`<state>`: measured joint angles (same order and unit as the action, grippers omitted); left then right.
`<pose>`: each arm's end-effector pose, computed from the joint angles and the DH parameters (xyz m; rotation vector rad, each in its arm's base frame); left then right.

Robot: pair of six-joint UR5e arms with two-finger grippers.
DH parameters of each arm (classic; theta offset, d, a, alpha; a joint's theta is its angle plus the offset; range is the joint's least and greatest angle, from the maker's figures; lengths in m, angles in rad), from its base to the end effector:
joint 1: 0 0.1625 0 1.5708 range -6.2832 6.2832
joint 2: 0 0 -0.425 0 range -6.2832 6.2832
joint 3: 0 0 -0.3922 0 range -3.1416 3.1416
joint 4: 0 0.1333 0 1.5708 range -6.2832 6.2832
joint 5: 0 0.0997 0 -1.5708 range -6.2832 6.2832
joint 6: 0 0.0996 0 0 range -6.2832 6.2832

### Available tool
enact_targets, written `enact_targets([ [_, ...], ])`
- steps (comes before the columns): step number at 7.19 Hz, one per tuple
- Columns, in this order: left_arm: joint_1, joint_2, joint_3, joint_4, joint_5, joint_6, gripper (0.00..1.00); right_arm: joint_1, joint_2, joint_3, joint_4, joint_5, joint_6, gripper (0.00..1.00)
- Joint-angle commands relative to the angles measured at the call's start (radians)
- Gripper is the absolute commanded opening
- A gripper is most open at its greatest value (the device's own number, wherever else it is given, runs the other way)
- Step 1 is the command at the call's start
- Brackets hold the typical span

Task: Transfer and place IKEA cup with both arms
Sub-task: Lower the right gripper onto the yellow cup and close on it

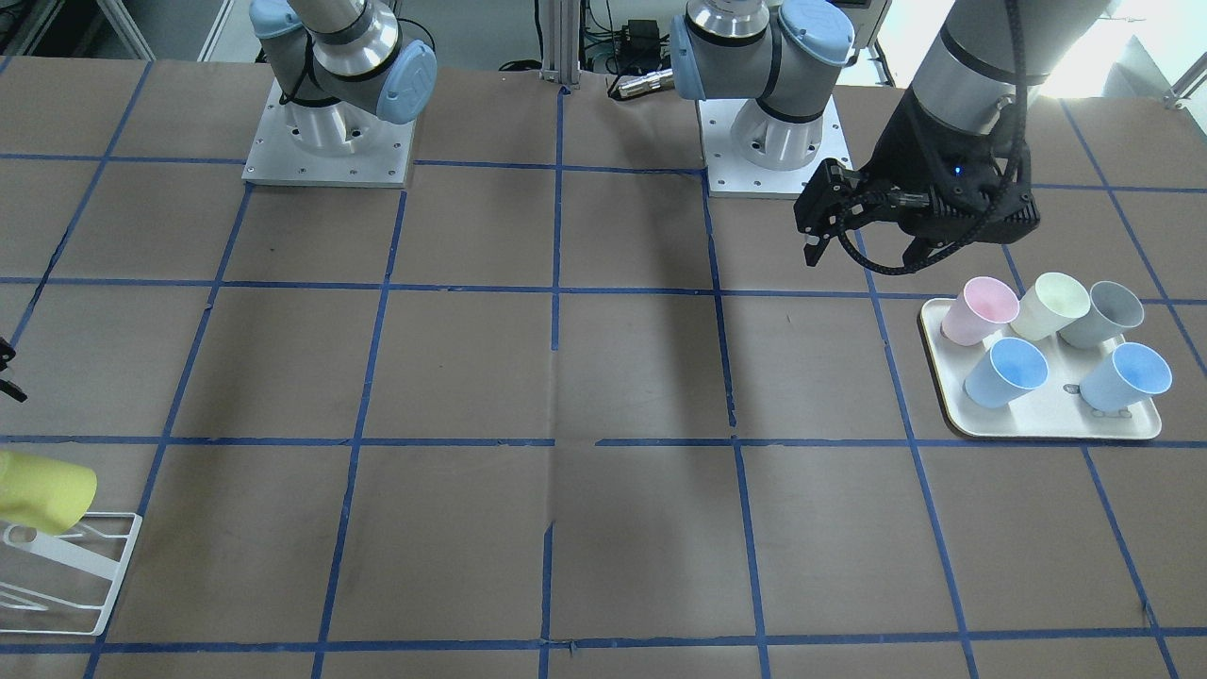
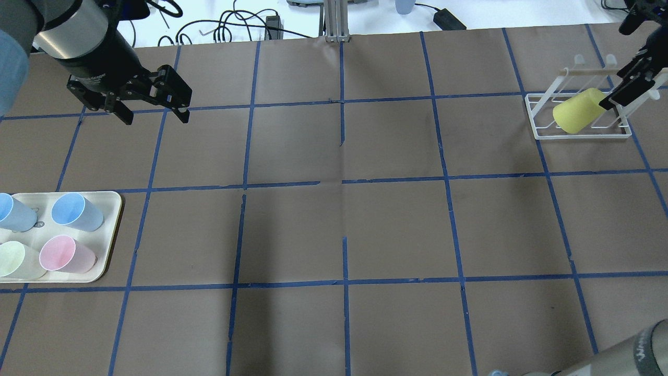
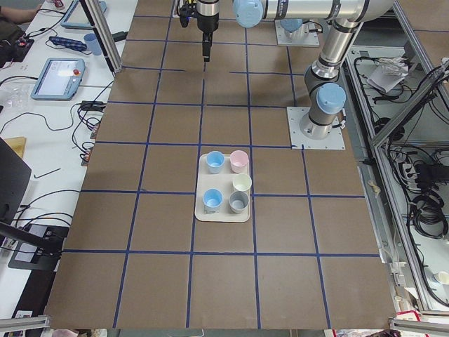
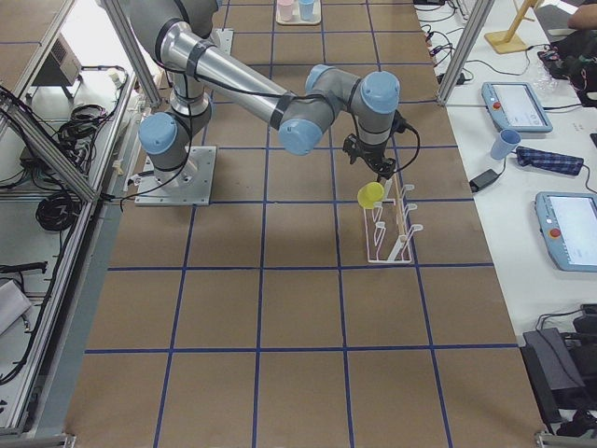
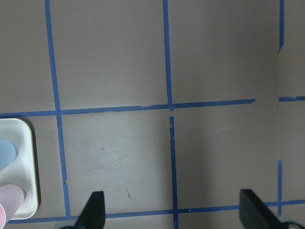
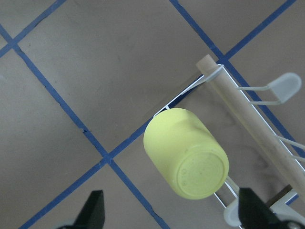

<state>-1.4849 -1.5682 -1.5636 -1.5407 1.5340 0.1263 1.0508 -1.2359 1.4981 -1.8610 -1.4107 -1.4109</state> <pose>-0.0940 -0.5046 0.4959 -0.0639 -3.1078 0.0677 -0.1790 -0.6129 0.3667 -1.3238 2.7646 -0.2266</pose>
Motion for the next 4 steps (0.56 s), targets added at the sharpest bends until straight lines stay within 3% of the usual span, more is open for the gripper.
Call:
enact_targets([
  [1, 0.0, 0.002, -0.001, 0.002, 0.0, 0.0, 1.0, 0.001, 0.033, 0.001, -0.035, 0.006, -0.07, 1.0],
  [4, 0.0, 0.003, -0.001, 0.001, 0.0, 0.001, 1.0, 0.0, 0.079, 0.002, -0.066, 0.018, -0.12, 1.0],
])
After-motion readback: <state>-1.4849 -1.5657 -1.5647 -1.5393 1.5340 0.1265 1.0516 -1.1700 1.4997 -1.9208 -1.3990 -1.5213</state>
